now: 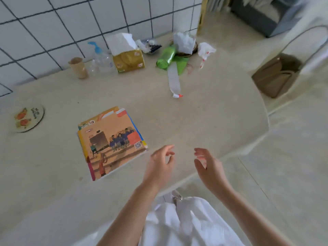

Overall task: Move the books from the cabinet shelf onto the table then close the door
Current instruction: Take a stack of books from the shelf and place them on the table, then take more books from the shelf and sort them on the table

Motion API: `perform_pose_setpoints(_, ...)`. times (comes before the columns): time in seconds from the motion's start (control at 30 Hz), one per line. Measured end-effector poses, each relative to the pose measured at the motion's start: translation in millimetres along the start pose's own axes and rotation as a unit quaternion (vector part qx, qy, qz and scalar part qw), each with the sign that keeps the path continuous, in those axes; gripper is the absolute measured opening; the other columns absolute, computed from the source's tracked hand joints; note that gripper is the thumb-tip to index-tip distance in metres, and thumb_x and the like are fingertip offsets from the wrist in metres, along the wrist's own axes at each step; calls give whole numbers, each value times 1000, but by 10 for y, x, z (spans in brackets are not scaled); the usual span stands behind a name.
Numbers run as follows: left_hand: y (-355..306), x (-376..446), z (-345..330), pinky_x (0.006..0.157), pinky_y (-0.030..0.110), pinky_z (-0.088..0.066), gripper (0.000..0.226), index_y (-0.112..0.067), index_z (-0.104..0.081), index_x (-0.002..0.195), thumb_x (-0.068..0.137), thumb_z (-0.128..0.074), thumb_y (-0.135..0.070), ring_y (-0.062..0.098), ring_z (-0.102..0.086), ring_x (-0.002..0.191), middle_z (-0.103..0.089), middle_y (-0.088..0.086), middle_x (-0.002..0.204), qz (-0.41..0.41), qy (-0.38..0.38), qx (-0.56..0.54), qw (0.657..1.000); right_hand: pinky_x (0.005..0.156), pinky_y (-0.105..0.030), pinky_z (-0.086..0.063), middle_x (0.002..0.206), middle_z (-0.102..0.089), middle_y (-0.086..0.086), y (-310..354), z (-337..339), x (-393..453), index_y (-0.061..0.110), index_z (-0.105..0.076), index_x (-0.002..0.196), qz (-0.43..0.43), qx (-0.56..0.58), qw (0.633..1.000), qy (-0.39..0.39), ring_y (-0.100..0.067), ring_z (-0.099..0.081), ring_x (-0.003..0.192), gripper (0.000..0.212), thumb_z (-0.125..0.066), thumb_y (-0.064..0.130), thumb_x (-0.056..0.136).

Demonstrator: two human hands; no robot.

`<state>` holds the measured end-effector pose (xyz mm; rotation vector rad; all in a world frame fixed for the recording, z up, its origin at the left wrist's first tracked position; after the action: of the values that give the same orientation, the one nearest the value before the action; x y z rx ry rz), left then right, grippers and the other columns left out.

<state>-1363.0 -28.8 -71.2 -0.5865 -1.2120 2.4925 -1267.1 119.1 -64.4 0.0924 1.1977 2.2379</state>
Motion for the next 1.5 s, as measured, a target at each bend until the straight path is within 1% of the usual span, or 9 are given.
perform_pose_setpoints(0.17,-117,-15,-250,89,31,-49,33,-17,-63,120,88,-58,-9,12,-63,93,-70,-5,97,-92,101,57,989,88,-41,-50,98,-69,-4,-385,185,-489,5,-61,115,-93,38,985,-142,-25,-66,94,32,-58,-5,85)
perform_pose_setpoints(0.3,-286,-224,-587,87,30,-50,32,-14,-64,119,88,-59,-7,13,-64,89,-67,-8,91,-151,182,78,968,89,-30,-49,102,-69,0,-692,345,-1197,11,-61,117,-178,58,958,-216,-15,-65,96,31,-56,2,89)
perform_pose_setpoints(0.43,-519,-615,-1077,83,23,-47,32,-17,-64,119,89,-58,-9,7,-61,85,-70,-5,94,-218,271,106,932,90,-34,-50,102,-68,0,-986,464,-1982,11,-59,119,-247,71,922,-290,-15,-64,96,30,-56,5,90)
perform_pose_setpoints(0.7,-875,-1855,-2109,81,25,-51,32,-17,-65,117,87,-61,-7,8,-65,82,-70,-8,87,-374,429,127,812,84,-19,-40,103,-67,1,-1436,496,-3669,11,-58,121,-372,123,809,-439,-10,-60,96,31,-55,6,91)
perform_pose_setpoints(0.93,-802,-3347,-2832,72,15,-53,34,-16,-67,112,86,-59,3,-2,-62,76,-68,-6,84,-404,567,131,705,93,-28,-47,106,-65,1,-1754,320,-5283,12,-57,121,-450,179,695,-532,-12,-59,102,29,-53,7,93)
perform_pose_setpoints(1.03,-726,-4065,-3143,70,12,-49,35,-24,-66,109,86,-61,2,-7,-61,75,-66,-14,81,-423,602,132,664,91,-22,-43,107,-63,4,-1875,208,-5944,15,-55,122,-471,209,650,-559,-10,-57,105,29,-51,9,94)
perform_pose_setpoints(1.17,-675,-5092,-3521,75,30,-56,32,-22,-66,110,86,-62,-3,-3,-61,73,-65,-18,77,-437,648,149,605,90,-19,-39,110,-61,4,-2092,90,-6800,16,-53,124,-499,224,598,-586,-10,-55,109,31,-51,11,94)
perform_pose_setpoints(1.37,-705,-6137,-3896,79,39,-56,33,-25,-64,114,86,-61,-8,10,-65,80,-65,-18,78,-464,690,171,528,91,-21,-37,112,-60,3,-2307,126,-7732,16,-54,124,-535,204,532,-624,-12,-55,110,32,-54,9,92)
perform_pose_setpoints(1.5,-810,-6652,-4210,80,32,-55,32,-25,-62,118,89,-58,-11,6,-65,81,-66,-19,81,-474,703,197,492,92,-23,-38,111,-60,5,-2483,232,-8194,19,-54,122,-550,208,487,-646,-11,-54,110,32,-54,10,92)
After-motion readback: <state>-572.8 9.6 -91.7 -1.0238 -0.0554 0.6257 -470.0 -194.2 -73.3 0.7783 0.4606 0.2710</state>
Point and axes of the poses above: each hand's wrist, its own x-axis towards the middle knuckle, its own z-axis out of the back of the hand, y = z × x, the point moved 5 cm from there along x, towards the middle knuckle
